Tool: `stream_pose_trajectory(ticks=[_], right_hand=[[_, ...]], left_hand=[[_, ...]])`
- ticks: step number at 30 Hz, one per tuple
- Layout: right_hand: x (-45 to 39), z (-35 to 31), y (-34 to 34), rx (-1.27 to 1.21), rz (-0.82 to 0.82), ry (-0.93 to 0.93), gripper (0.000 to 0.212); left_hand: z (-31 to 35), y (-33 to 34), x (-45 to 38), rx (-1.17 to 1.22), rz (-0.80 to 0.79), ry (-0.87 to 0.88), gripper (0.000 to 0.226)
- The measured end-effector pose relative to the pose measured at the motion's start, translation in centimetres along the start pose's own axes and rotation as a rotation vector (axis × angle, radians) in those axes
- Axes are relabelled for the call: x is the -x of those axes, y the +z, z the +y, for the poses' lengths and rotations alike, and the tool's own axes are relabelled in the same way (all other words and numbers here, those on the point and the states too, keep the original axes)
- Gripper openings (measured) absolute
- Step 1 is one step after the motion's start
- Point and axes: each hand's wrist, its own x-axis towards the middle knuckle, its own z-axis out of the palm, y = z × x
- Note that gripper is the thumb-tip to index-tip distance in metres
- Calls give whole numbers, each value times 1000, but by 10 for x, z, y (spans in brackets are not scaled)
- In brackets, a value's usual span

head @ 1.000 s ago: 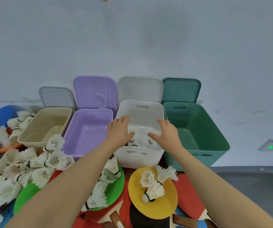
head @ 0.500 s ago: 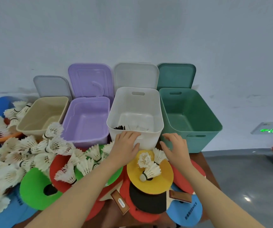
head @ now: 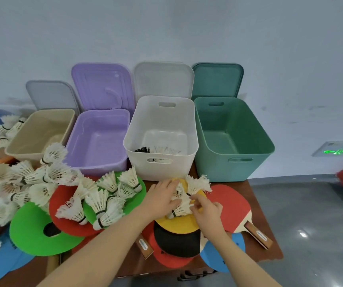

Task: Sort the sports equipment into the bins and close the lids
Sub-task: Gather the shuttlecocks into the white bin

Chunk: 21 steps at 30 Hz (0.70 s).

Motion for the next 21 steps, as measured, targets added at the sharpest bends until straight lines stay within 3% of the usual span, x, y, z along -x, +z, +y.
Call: stream_pose_trajectory(ticks=[8,11,15,21], right_hand=[[10,23,-20,-231,221,8,30],[8,27,-26,-208,240,8,29],[6,28,-31,-196,240,-5,28],[-2,18,-42,-212,241,-103,27]], left_hand=[[9,15,-13,56,87,-169,71],[13,21,-17,111,86,-156,78],[13,22,-19,58,146,-114,64],[8,9,-1,114,370,3,58]])
